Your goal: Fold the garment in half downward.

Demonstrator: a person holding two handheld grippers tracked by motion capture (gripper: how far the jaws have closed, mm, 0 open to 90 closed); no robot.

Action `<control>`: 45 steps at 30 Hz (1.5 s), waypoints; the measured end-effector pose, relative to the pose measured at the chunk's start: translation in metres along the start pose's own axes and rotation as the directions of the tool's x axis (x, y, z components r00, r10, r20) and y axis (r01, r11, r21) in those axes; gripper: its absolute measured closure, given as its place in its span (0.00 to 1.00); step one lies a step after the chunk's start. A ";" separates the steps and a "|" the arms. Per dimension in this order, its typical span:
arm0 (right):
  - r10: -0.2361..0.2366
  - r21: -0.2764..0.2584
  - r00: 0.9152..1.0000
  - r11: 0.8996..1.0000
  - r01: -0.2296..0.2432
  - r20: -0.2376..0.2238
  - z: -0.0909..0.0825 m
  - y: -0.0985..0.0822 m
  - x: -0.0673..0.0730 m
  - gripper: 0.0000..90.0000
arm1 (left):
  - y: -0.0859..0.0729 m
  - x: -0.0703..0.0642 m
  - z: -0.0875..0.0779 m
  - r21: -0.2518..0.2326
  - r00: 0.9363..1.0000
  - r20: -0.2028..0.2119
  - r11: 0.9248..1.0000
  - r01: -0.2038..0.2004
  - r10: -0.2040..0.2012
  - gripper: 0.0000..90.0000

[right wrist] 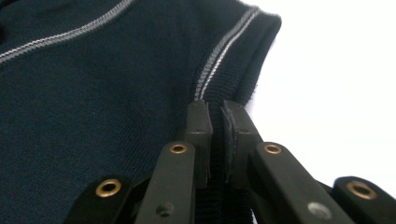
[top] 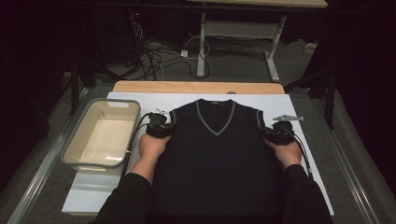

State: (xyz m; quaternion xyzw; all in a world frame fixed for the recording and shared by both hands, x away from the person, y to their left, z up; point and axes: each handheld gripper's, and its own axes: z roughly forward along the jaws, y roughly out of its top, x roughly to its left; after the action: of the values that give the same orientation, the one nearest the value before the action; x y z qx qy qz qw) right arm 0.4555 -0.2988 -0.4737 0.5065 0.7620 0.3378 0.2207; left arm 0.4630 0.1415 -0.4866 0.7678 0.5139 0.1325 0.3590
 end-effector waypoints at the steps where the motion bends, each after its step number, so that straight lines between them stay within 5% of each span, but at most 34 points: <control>1: -0.015 -0.041 1.000 0.999 0.016 0.018 -0.006 -0.001 0.003 0.93 | -0.001 -0.003 -0.002 -0.021 1.000 -0.011 1.000 -0.021 0.020 0.86; 5: -0.040 -0.097 0.998 0.994 0.043 0.038 -0.019 -0.002 0.007 0.93 | -0.003 -0.008 -0.017 -0.093 0.999 0.020 0.995 -0.024 0.026 0.86; 14: -0.097 -0.201 0.995 0.974 0.102 0.038 -0.066 -0.018 0.026 0.93 | -0.023 -0.025 -0.058 -0.138 0.986 0.104 0.984 -0.113 0.128 0.86; 17: -0.106 -0.187 0.993 0.976 0.112 0.042 -0.076 -0.029 0.026 0.93 | -0.035 -0.025 -0.061 -0.101 0.978 0.119 0.982 -0.162 0.174 0.86; 22: -0.089 -0.129 0.996 0.987 0.092 0.027 -0.075 -0.050 0.024 0.93 | -0.052 -0.022 -0.051 -0.008 0.978 0.131 0.986 -0.165 0.164 0.86; 29: -0.071 -0.102 0.997 0.992 0.071 0.011 -0.070 -0.061 0.024 0.92 | -0.057 -0.022 -0.053 -0.018 0.978 0.134 0.987 -0.158 0.159 0.85; 34: -0.061 -0.099 0.998 0.993 0.061 0.002 -0.069 -0.062 0.023 0.92 | -0.048 -0.026 -0.061 -0.076 0.971 0.163 0.984 -0.164 0.174 0.64; 40: -0.067 -0.102 0.998 0.993 0.067 0.006 -0.069 -0.063 0.024 0.92 | -0.019 -0.032 -0.067 -0.173 0.981 0.126 0.977 -0.127 0.150 0.57; 45: -0.069 -0.102 0.998 0.992 0.070 0.007 -0.069 -0.063 0.024 0.92 | 0.004 -0.016 -0.041 -0.109 0.997 0.056 0.993 -0.040 0.046 0.59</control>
State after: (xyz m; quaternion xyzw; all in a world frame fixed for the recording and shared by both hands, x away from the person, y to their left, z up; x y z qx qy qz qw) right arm 0.3600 -0.3129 -0.4737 0.4684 0.7604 0.3675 0.2595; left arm 0.4353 0.1433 -0.4525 0.7616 0.4788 0.1454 0.4117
